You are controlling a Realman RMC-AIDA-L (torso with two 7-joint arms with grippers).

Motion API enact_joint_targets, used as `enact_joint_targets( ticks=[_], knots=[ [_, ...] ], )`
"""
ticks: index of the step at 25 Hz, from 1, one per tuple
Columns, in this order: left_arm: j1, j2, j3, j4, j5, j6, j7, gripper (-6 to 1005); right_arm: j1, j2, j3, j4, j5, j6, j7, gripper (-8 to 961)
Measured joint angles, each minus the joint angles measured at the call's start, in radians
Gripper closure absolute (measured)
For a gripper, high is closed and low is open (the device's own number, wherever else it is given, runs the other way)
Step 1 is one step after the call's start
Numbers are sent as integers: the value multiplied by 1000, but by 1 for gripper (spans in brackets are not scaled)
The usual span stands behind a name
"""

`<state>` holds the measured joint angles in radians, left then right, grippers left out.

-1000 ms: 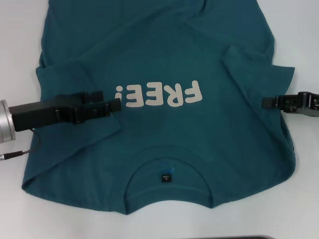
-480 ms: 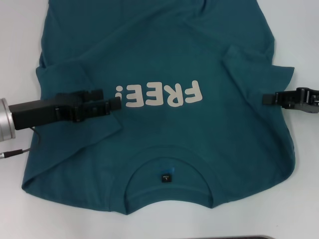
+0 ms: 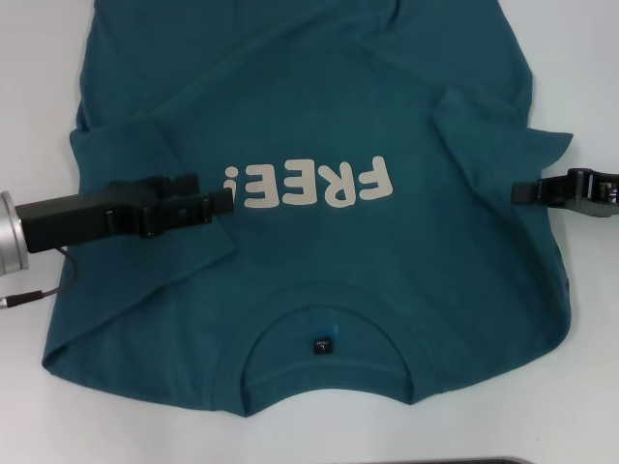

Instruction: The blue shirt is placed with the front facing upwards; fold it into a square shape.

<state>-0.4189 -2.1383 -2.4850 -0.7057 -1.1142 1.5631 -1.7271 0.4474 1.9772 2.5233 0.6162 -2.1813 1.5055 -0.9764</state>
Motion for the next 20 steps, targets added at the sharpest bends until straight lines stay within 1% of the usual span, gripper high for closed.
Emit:
enact_joint_targets(
  ticks=[2,8,14,20],
  knots=[
    [0,0,0,0,0,0,0,111,0,0,0,0,0,4,-2,859],
    [-1,0,4,0,-1,0,0,112,10,3,-37,-2,0,19,-16,947],
    [-4,0,5,0,-3,0,0,112,24,6,-98,-3,0,25,-12,911],
    [-6,-1,6,0,-1,0,0,112,35,6,-106,-3,0,37,-11,875]
  ],
)
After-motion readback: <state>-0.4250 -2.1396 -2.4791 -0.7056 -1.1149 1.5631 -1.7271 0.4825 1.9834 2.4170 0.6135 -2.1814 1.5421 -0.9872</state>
